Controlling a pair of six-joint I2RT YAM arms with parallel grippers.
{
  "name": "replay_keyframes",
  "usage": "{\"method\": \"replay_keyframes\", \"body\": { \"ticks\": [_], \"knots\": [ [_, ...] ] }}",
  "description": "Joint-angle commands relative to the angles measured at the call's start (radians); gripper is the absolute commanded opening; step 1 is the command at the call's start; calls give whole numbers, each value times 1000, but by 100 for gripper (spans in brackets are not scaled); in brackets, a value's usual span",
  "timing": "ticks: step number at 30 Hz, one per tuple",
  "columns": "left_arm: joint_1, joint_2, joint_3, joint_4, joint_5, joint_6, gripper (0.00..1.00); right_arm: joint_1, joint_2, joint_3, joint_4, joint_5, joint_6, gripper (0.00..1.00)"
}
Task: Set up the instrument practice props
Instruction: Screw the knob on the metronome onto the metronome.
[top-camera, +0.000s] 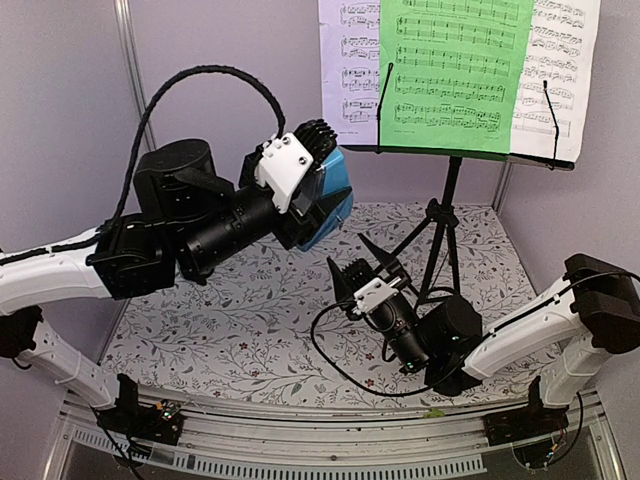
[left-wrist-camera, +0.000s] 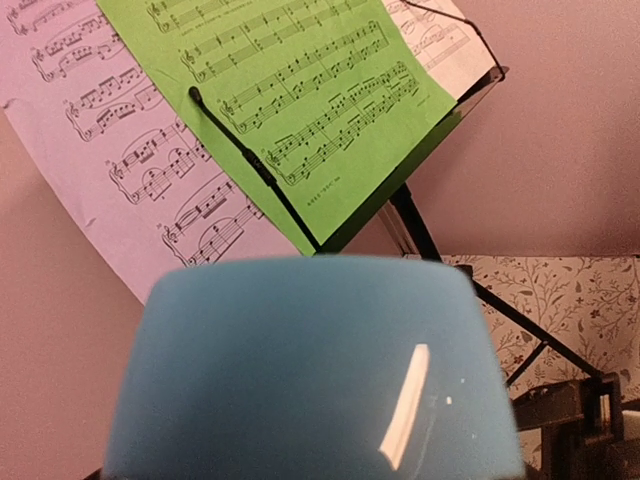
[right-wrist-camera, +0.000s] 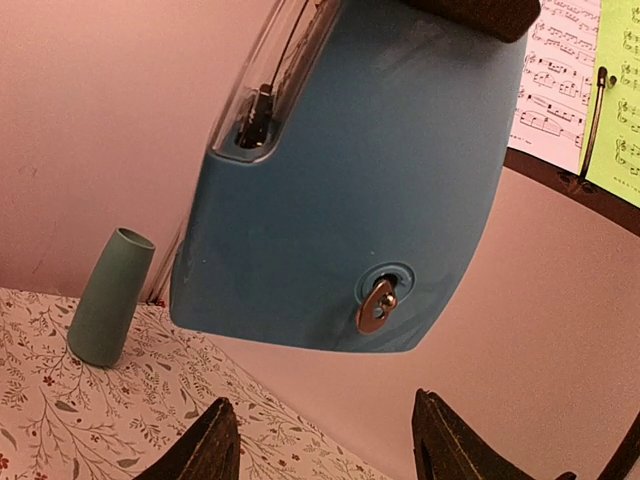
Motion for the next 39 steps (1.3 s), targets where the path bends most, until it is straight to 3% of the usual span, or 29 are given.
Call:
{"method": "replay_keyframes", "body": {
  "ticks": [1,22,29,39],
  "knots": [
    [-25,26,100,-34,-29,20,0,-20,10,41,112,-14,-9,59],
    [-56,55,155,-75,-54,0,0,-33,-42,30,-25,-18,63,48],
    [-61,51,152,-76,-60,-6,0,-35,-61,29,-49,-17,65,34],
    [-62,40,137,-57,-65,-3,0,-35,-75,21,-98,-20,86,24]
  ]
}}
